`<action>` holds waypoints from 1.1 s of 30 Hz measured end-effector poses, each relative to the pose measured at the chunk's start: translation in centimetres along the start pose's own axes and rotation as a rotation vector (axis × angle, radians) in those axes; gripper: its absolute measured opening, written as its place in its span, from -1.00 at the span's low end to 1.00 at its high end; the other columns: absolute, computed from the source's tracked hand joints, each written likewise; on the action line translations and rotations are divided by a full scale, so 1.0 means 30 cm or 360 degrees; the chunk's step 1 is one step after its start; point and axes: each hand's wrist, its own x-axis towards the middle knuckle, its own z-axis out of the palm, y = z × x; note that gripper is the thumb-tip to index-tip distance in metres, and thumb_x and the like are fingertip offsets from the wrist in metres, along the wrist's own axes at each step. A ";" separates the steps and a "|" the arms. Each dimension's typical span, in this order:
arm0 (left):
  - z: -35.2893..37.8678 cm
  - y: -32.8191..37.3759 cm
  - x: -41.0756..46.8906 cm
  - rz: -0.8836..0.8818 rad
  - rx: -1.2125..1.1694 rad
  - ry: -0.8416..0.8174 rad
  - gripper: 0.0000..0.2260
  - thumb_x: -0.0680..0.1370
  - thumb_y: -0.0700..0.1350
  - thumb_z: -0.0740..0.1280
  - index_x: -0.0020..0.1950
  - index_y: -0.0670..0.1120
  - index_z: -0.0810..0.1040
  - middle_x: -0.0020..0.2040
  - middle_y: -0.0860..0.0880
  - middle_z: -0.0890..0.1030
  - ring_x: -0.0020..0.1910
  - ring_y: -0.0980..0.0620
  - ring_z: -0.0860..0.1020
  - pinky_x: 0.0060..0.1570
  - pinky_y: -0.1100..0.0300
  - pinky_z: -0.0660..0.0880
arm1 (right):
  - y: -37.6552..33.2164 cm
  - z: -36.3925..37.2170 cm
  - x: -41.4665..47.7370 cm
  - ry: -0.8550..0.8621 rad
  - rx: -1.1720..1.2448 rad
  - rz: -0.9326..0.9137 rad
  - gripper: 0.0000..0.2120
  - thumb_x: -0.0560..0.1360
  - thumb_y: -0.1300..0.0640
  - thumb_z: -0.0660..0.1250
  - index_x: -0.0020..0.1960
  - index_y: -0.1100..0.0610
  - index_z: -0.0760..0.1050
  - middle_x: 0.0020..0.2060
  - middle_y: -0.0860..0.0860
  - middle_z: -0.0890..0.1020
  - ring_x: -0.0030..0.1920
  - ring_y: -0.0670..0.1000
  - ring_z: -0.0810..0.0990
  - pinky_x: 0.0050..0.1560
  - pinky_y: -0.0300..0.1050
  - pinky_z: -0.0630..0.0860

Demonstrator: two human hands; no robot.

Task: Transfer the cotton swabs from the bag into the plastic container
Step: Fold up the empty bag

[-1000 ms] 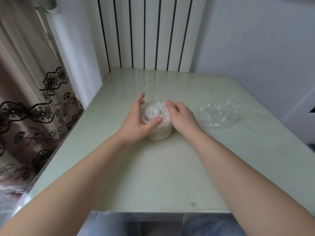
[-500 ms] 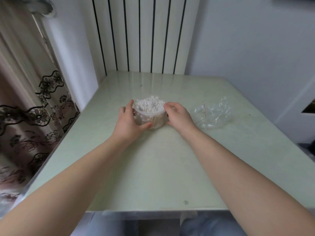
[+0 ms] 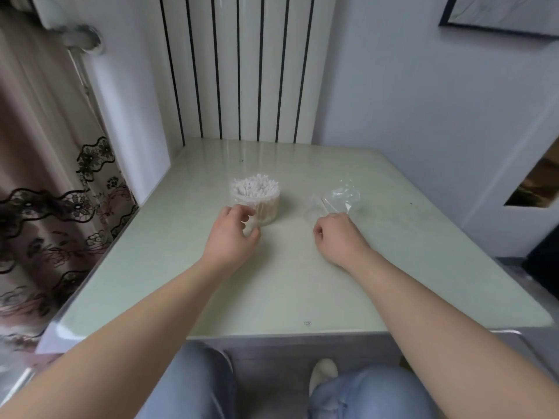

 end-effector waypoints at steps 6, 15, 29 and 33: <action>0.031 0.064 -0.071 -0.0001 -0.0131 -0.0124 -0.67 0.57 -0.03 0.38 0.33 -0.02 0.51 0.22 0.02 0.49 0.04 0.09 0.55 0.10 0.21 0.44 | 0.002 -0.015 -0.133 0.0208 0.0218 -0.0500 -0.82 0.51 0.28 0.31 -0.01 0.11 0.66 0.03 0.02 0.58 0.20 0.07 0.45 0.21 -0.19 0.39; 0.042 0.078 -0.090 0.0109 -0.0092 -0.0095 -0.45 0.52 -0.10 0.46 0.49 0.03 0.40 0.28 -0.02 0.49 0.04 0.08 0.49 0.11 0.26 0.38 | -0.015 0.000 -0.275 0.0099 0.0531 -0.0653 -0.70 0.47 0.42 0.24 -0.16 0.10 0.64 0.01 -0.02 0.59 0.08 0.00 0.56 0.10 -0.26 0.42; 0.061 0.055 -0.071 0.0381 0.0227 -0.0308 -0.57 0.51 -0.18 0.42 0.38 0.05 0.56 0.30 -0.04 0.54 0.31 -0.09 0.48 0.28 0.12 0.42 | -0.112 -0.046 -0.285 0.0121 0.1172 -0.0584 -0.52 0.33 0.48 0.06 -0.24 -0.02 0.58 -0.21 -0.01 0.67 -0.11 -0.01 0.64 -0.05 -0.19 0.53; 0.038 0.028 -0.070 0.0409 0.0414 -0.0235 -0.88 0.58 -0.10 0.38 0.07 0.03 0.67 0.03 0.03 0.63 0.08 -0.06 0.59 0.03 0.07 0.52 | -0.099 -0.050 -0.240 0.0316 0.1056 -0.0377 -0.55 0.38 0.49 0.11 -0.13 0.08 0.65 -0.17 -0.06 0.61 -0.14 -0.10 0.57 -0.05 -0.37 0.42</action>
